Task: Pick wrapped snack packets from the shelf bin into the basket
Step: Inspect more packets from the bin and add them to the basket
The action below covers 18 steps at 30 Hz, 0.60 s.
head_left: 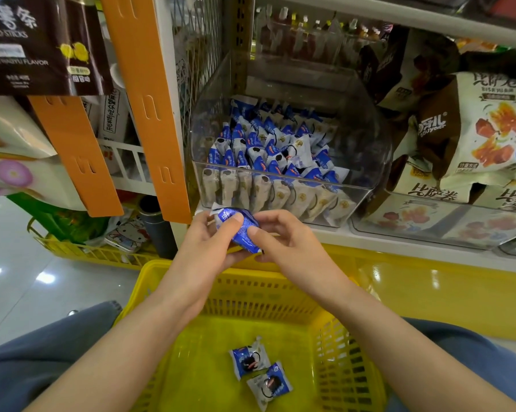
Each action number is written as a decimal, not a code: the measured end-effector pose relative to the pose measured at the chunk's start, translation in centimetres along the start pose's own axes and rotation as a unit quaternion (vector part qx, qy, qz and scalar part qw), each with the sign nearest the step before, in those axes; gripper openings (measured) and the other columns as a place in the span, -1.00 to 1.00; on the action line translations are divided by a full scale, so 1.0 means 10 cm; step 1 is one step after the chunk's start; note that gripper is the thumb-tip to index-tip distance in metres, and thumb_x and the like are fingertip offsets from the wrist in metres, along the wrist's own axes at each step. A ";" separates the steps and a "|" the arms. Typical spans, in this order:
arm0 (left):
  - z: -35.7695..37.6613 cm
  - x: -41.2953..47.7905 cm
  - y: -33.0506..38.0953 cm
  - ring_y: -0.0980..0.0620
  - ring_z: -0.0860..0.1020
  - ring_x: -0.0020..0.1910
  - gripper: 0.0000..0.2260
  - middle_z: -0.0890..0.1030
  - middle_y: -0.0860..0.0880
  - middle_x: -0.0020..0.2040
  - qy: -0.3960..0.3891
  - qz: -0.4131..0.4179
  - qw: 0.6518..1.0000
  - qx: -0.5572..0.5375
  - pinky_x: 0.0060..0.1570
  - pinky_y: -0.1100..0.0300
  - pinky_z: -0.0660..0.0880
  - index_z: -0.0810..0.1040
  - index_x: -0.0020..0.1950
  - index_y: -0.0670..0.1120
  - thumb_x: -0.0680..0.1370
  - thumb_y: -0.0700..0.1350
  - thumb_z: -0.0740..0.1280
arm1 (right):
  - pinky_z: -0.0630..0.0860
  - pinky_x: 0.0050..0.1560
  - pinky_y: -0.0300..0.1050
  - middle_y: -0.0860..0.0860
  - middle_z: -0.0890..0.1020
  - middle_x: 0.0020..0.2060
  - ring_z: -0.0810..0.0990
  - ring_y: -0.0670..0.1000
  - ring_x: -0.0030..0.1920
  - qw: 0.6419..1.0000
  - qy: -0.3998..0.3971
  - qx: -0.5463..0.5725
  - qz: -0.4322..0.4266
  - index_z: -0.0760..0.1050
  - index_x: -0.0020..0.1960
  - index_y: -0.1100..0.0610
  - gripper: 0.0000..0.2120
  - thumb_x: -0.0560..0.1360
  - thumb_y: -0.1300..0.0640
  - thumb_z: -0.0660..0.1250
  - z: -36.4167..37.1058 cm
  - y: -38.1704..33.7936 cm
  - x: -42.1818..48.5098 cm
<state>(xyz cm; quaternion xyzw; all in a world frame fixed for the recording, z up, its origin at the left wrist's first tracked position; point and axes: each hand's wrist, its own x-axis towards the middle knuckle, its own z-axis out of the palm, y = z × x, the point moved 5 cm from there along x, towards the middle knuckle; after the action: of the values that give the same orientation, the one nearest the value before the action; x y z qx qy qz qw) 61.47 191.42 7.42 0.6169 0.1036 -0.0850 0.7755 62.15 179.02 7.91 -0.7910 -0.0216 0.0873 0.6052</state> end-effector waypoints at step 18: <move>-0.02 0.04 0.02 0.10 0.61 -0.27 -0.78 0.60 -0.05 -0.15 -0.024 0.085 0.979 0.184 -0.30 0.06 0.63 0.57 -0.04 -0.08 0.62 -0.13 0.13 | 0.46 -0.06 -0.47 -0.27 0.46 0.00 0.49 -0.36 -0.04 0.998 -0.012 -0.057 0.024 0.25 0.26 -0.02 -0.42 0.35 -0.14 0.39 -0.11 -0.04 -0.04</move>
<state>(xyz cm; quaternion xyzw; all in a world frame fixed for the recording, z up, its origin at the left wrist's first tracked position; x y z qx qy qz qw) 61.85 191.67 7.42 0.7535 0.0151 -0.0512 0.6553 61.91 178.05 8.56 -0.8231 -0.0151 0.1097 0.5570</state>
